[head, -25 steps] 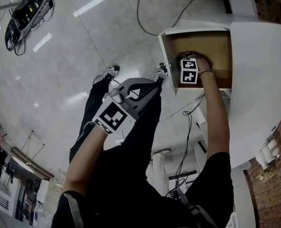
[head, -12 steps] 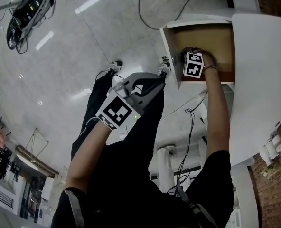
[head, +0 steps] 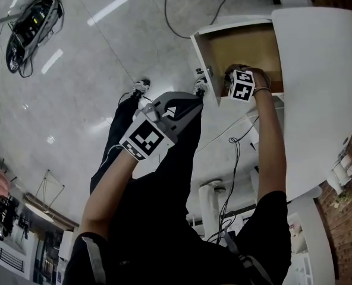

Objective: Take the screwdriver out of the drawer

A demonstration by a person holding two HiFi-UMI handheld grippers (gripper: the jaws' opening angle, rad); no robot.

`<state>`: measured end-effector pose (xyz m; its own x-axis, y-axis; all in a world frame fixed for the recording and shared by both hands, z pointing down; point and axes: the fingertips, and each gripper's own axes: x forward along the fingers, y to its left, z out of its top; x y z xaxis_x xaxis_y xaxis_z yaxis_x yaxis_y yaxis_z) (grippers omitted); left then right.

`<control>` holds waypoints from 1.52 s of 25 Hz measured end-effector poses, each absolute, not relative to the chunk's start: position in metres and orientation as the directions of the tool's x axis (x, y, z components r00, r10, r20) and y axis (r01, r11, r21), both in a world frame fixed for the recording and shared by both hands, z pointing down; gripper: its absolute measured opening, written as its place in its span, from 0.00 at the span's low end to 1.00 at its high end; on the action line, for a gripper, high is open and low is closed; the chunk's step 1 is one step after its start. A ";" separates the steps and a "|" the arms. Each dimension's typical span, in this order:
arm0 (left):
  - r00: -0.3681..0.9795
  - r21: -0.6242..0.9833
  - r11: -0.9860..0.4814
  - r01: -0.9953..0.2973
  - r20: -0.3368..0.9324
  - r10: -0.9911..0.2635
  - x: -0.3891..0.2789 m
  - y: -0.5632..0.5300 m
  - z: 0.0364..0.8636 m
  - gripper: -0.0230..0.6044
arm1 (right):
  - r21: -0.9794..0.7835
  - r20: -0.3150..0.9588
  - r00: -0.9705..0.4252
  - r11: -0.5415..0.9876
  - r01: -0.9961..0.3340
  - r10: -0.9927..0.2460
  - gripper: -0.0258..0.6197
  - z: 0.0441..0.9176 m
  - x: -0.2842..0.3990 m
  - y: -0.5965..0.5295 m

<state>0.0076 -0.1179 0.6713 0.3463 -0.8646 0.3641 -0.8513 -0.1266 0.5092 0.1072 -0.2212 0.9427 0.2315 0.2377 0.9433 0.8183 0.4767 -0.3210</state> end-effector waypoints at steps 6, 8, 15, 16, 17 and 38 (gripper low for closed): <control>0.335 0.506 -0.110 -0.855 0.378 -0.863 0.000 -0.108 0.668 0.08 | -0.337 0.937 0.240 0.475 0.813 0.254 0.23 0.939 0.128 -0.203; 0.330 0.506 -0.102 -0.856 0.384 -0.862 0.000 -0.105 0.669 0.08 | -0.352 0.931 0.245 0.481 0.803 0.271 0.23 0.941 0.132 -0.194; 0.327 0.500 -0.097 -0.860 0.395 -0.859 -0.003 -0.100 0.668 0.08 | -0.314 0.945 0.219 0.483 0.817 0.244 0.23 0.939 0.128 -0.184; 0.330 0.498 -0.103 -0.861 0.394 -0.858 -0.002 -0.100 0.665 0.08 | -0.296 0.950 0.197 0.499 0.814 0.242 0.23 0.935 0.127 -0.185; 0.333 0.495 -0.108 -0.862 0.393 -0.857 -0.002 -0.101 0.662 0.08 | -0.274 0.956 0.168 0.519 0.810 0.242 0.23 0.930 0.125 -0.187; 0.386 0.396 -0.236 -0.887 0.357 -0.851 -0.001 -0.082 0.519 0.08 | 0.006 0.945 -0.272 0.822 0.569 0.182 0.23 0.692 0.112 -0.150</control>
<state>-0.0005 -0.0820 0.5195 0.3859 -0.8507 0.3570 -0.8874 -0.2364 0.3958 0.1117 -0.1504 0.6922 -0.2720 0.1817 0.9450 0.5688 0.8224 0.0055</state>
